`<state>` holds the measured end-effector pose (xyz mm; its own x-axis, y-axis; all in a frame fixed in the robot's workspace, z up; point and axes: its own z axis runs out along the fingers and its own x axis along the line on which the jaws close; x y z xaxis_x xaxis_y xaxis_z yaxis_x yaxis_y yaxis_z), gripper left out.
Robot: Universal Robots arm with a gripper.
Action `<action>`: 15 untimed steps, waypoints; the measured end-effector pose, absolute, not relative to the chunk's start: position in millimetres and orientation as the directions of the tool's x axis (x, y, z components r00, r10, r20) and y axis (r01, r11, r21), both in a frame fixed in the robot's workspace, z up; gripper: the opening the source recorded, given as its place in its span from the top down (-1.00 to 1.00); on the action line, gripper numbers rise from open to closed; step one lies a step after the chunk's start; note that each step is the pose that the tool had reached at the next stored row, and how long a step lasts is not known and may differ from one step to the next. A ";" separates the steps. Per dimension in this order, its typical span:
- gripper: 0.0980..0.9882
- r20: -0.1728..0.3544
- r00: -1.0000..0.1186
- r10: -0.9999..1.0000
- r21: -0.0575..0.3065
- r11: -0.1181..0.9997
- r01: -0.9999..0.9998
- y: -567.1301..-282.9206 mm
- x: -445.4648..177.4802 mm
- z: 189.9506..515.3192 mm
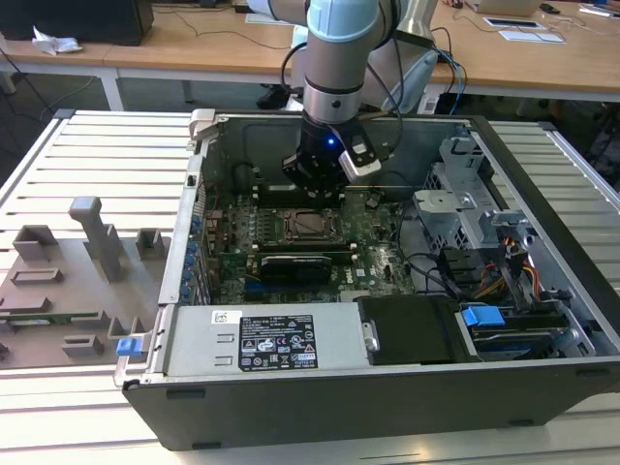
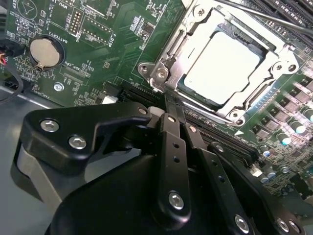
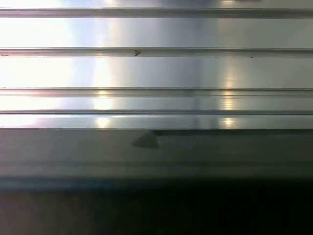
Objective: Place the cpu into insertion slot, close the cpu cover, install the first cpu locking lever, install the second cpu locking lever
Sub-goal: 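Install the first cpu locking lever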
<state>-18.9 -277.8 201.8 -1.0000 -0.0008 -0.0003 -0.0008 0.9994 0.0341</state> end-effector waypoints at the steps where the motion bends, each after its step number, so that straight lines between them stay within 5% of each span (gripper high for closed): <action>1: 0.98 -0.001 -1.000 -0.002 0.034 0.999 -0.002 -277.6 -18.8 203.2; 15: 0.98 0.000 -1.000 -0.004 0.033 0.999 -0.004 -302.7 -19.6 212.7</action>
